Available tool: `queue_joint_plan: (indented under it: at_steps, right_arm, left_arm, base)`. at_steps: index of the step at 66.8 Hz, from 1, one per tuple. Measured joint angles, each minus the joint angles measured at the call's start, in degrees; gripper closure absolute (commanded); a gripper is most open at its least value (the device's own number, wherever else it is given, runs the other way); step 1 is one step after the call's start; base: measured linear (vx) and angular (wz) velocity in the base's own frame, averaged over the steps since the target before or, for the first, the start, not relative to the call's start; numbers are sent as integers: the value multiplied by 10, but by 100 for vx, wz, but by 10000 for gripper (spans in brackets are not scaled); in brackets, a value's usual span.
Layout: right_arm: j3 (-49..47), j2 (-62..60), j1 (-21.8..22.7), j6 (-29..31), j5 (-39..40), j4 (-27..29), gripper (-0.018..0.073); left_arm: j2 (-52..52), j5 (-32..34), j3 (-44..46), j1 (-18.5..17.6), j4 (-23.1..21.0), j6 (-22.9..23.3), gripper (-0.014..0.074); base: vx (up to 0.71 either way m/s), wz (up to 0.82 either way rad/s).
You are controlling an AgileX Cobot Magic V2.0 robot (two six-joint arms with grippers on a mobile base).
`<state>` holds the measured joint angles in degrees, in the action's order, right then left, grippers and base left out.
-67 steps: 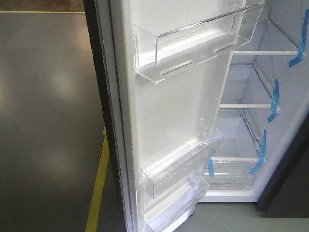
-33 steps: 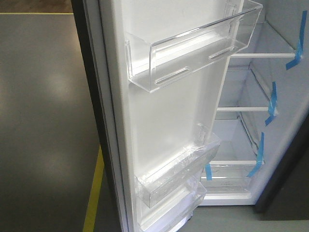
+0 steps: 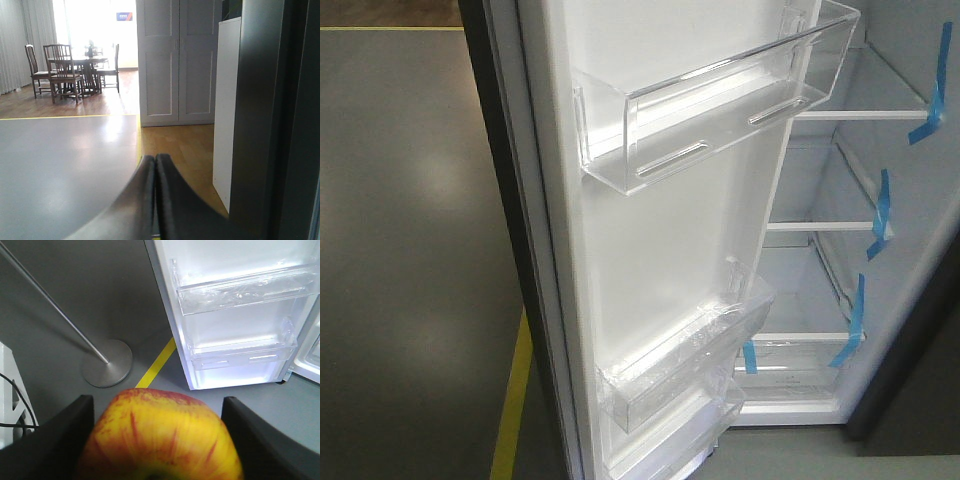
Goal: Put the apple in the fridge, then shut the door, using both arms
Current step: 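Approach and stop in front of the refrigerator door bins, then raise the right gripper with the apple above the top door bin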
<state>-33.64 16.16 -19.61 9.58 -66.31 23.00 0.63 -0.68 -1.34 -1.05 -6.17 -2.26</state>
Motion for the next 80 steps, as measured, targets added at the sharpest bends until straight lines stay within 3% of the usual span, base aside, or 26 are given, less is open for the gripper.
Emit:
queue_joint_plan:
  at_steps: [64, 80]
  right_arm:
    - [0, 0, 0, 2, 1, 0, 438]
    - [0, 28, 0, -10, 68, -23, 433]
  left_arm:
    - [0, 0, 0, 0, 0, 0, 603]
    - [0, 0, 0, 0, 0, 0, 603]
  base:
    - [0, 0]
    - [0, 0]
